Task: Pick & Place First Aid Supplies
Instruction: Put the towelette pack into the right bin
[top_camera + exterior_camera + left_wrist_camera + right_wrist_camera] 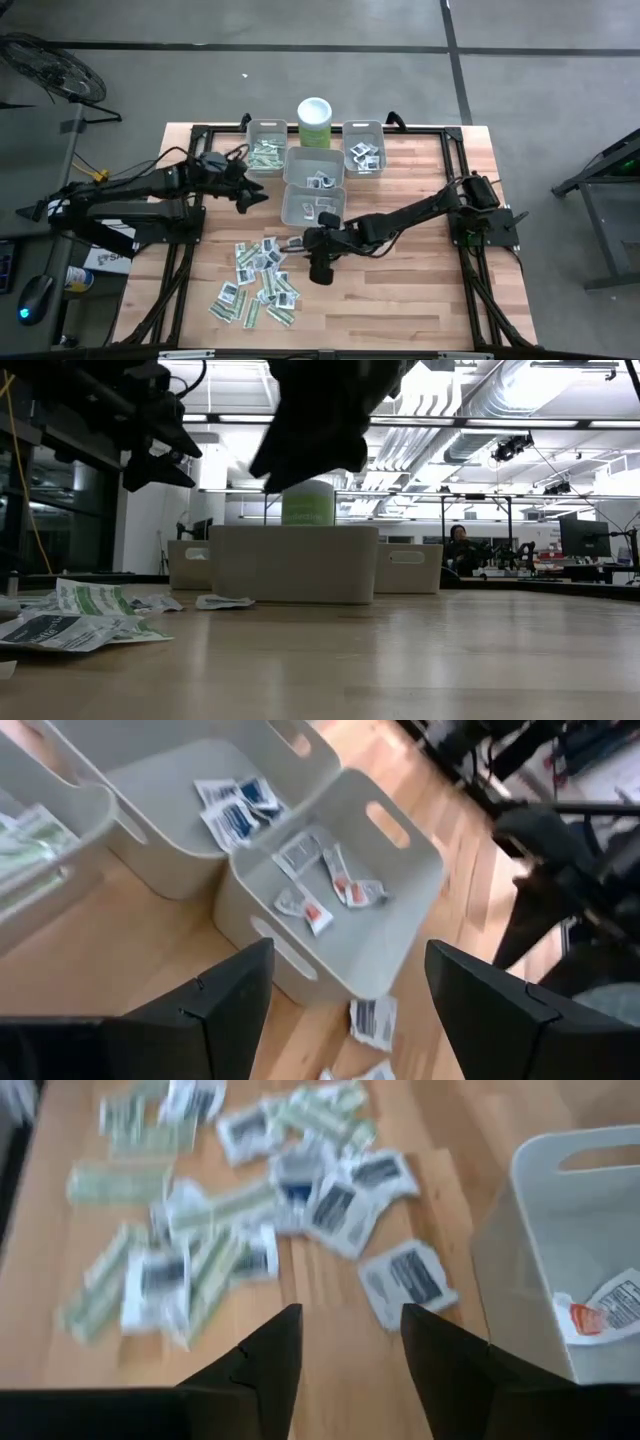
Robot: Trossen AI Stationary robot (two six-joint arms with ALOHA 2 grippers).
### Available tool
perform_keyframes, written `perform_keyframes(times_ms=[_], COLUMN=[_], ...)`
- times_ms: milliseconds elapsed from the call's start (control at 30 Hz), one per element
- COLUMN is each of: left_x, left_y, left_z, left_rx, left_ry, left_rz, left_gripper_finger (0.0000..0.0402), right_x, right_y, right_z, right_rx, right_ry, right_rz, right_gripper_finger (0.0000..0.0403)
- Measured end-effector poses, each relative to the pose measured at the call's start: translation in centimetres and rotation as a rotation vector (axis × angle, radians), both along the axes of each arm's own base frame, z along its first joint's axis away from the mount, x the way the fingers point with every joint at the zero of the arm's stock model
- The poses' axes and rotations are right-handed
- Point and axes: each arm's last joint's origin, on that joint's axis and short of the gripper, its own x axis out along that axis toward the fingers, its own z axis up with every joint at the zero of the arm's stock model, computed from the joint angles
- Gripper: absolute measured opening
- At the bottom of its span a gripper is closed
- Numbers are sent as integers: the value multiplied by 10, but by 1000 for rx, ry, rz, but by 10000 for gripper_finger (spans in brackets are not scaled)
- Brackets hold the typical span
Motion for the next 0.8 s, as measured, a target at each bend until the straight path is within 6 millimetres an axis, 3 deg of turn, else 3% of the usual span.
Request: perform_keyframes(times_ms=[167, 467, 600, 800], left_x=[2, 3, 4, 8], left_y=[-16, -32, -38, -55], left_z=[-3, -3, -3, -7], left_rx=[23, 44, 52, 4], left_ry=[40, 51, 45, 64], left_rz=[-18, 11, 3, -75], left_gripper_finger=[259, 259, 259, 258], right_x=[-4, -23, -26, -29], right_y=[8, 36, 42, 46], right_z=[-12, -38, -45, -48], right_rx=[98, 156, 166, 115], right_ry=[-49, -152, -286, -315], right_rz=[-115, -310, -313, -320], right_gripper_finger=[122, 12, 9, 2])
